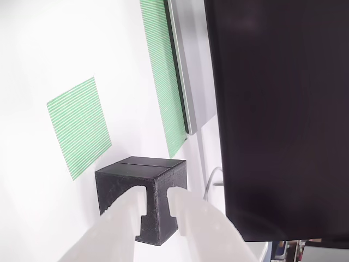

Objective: Stack 3 Blocks on the chosen place.

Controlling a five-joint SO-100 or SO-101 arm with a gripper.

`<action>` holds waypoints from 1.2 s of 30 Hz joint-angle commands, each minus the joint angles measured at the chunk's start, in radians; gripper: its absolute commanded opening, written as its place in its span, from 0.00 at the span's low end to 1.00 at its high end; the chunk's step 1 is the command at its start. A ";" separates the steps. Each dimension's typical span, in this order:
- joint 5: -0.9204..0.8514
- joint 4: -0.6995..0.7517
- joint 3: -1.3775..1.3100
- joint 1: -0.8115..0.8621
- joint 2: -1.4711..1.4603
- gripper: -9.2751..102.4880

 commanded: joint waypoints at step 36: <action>-0.009 -0.083 -0.199 0.014 -0.373 0.08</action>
